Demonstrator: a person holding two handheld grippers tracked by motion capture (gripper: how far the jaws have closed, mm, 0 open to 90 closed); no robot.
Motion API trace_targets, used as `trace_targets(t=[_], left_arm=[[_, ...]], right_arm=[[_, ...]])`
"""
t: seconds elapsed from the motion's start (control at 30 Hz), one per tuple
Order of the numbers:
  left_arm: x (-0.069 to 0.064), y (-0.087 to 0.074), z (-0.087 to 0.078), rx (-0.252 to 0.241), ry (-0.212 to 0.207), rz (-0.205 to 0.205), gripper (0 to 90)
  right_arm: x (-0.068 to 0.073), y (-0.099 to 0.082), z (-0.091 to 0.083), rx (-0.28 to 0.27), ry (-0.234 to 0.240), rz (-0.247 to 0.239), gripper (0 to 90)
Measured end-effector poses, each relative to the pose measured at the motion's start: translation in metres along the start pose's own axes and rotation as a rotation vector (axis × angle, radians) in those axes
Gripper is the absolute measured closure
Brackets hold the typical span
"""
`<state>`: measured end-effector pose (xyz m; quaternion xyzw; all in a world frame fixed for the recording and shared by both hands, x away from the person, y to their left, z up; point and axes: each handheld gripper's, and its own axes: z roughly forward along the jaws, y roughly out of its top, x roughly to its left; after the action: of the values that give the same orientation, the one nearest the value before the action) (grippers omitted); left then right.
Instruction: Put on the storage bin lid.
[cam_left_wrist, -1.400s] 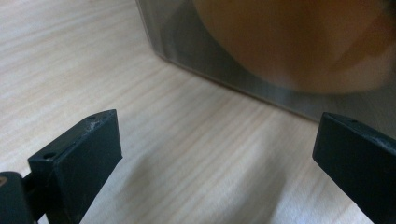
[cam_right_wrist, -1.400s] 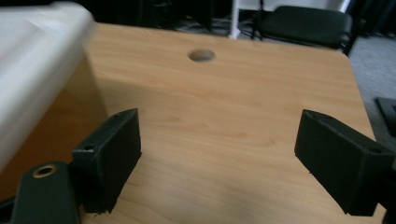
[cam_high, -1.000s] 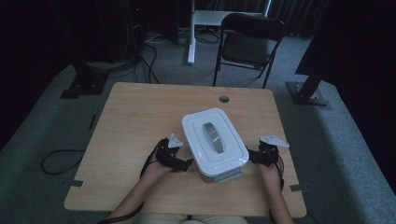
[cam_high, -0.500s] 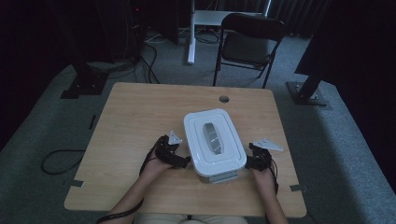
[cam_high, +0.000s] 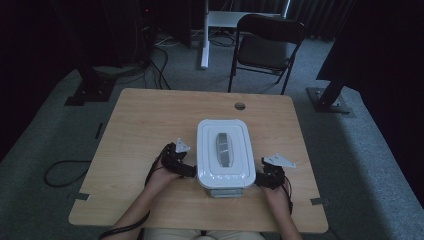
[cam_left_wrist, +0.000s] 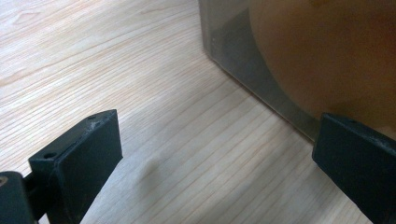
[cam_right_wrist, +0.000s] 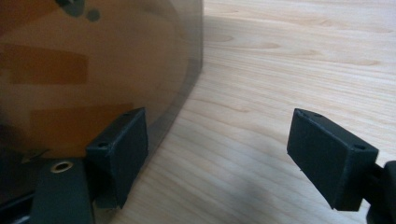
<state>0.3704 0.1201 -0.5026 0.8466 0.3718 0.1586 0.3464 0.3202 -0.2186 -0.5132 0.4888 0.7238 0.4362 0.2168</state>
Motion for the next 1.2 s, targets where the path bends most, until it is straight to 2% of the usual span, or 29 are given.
trace_targets(t=[0.17,0.23,0.33,0.43,0.6,0.67,0.83,1.03,1.2], left_arm=[[0.004,-0.002,-0.004,-0.009,-0.003,-0.008,2.1],[0.006,-0.003,-0.006,-0.026,-0.011,-0.023,2.1],[0.008,-0.004,-0.011,-0.050,-0.012,-0.028,2.1],[0.009,-0.005,-0.014,-0.058,-0.010,-0.028,2.1],[0.010,-0.008,-0.024,-0.067,-0.014,-0.016,2.1],[0.009,-0.009,-0.027,-0.068,-0.016,-0.011,2.1],[0.007,-0.010,-0.031,-0.065,-0.023,0.004,2.1],[0.002,-0.011,-0.031,-0.060,-0.035,0.008,2.1],[0.002,-0.011,-0.032,-0.063,-0.037,0.008,2.1]], right_arm=[[0.003,0.001,0.003,0.006,0.002,-0.006,16.8],[0.002,0.002,0.004,0.012,-0.003,-0.016,12.2],[-0.002,0.004,0.004,-0.007,-0.001,0.003,12.2],[-0.003,0.007,0.004,-0.013,-0.024,-0.015,12.2],[-0.009,0.011,0.001,-0.036,-0.057,-0.019,12.3],[-0.013,0.011,-0.001,-0.050,-0.055,-0.004,12.3],[-0.018,0.011,-0.007,-0.061,-0.071,0.000,12.3],[-0.021,0.011,-0.009,-0.071,-0.066,0.014,12.4],[-0.021,0.010,-0.010,-0.071,-0.065,0.003,12.4]])
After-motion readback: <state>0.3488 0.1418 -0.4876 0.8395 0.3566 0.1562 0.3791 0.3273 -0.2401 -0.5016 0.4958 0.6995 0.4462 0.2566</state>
